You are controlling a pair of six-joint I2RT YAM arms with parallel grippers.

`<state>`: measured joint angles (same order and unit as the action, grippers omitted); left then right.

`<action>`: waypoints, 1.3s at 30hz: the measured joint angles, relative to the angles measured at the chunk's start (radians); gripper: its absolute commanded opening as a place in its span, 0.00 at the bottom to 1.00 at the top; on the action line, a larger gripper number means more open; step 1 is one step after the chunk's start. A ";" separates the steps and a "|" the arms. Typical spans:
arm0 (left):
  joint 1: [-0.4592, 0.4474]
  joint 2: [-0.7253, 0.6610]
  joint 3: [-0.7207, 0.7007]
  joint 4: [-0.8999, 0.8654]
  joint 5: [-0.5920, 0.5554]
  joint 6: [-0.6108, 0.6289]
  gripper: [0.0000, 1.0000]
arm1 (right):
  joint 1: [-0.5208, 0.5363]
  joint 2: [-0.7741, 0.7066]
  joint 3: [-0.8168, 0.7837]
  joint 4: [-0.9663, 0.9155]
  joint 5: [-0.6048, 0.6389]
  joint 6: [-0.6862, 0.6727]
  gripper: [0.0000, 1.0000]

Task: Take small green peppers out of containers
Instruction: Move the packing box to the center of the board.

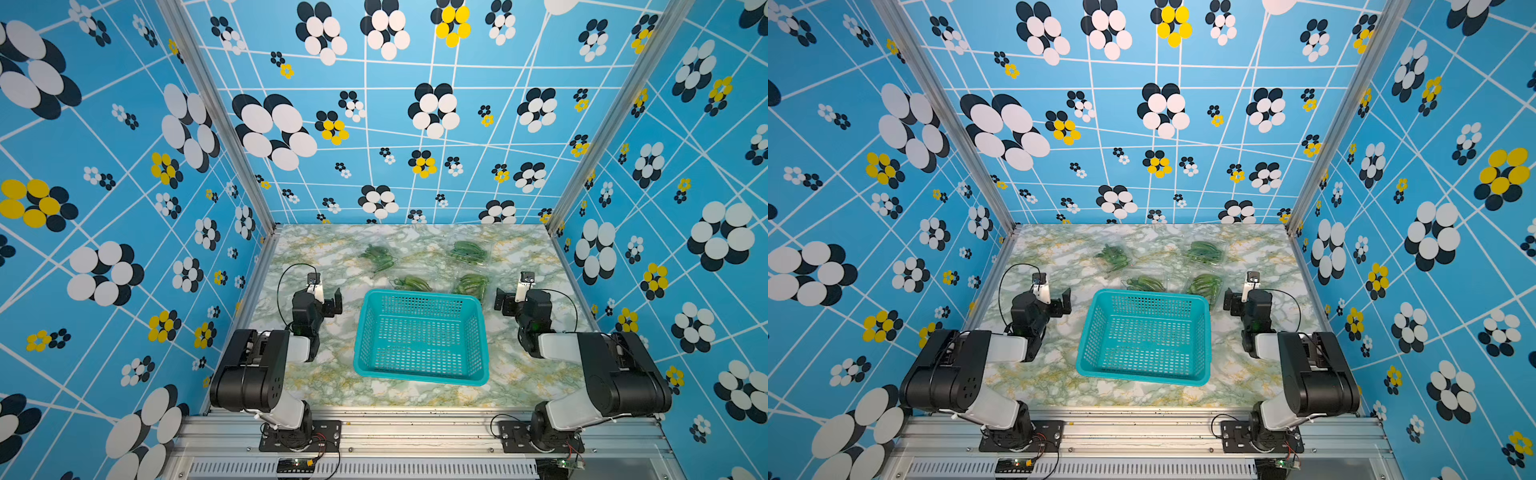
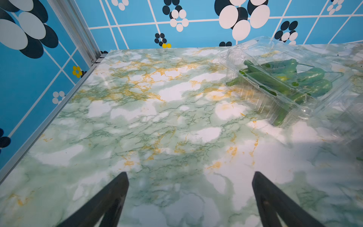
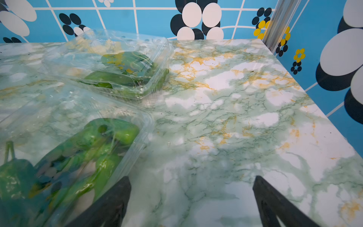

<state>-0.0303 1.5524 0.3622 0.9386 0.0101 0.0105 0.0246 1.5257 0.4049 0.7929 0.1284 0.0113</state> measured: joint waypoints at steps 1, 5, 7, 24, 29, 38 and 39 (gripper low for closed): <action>0.000 0.000 0.000 0.000 0.000 0.000 1.00 | 0.000 0.000 0.000 0.000 0.000 0.000 0.99; 0.000 0.000 0.000 0.000 0.000 0.000 0.99 | 0.000 0.000 0.000 0.000 0.000 0.000 0.99; 0.000 0.000 0.000 0.000 0.000 0.000 1.00 | 0.000 0.000 0.000 0.000 0.000 0.000 0.99; 0.000 0.000 0.000 0.000 0.000 0.000 1.00 | 0.000 0.000 0.000 0.000 0.000 0.000 0.99; 0.000 0.000 0.000 -0.001 0.000 0.000 1.00 | 0.000 0.000 0.000 0.000 0.000 0.000 0.99; -0.002 -0.005 0.006 -0.039 -0.005 0.001 0.99 | 0.000 -0.006 0.003 -0.019 0.000 0.000 0.99; -0.004 -0.012 0.010 -0.052 -0.012 0.001 1.00 | 0.000 -0.014 0.006 -0.035 0.001 0.000 0.99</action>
<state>-0.0345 1.5406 0.3725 0.8867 -0.0017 0.0113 0.0246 1.5112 0.4114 0.7574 0.1291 0.0116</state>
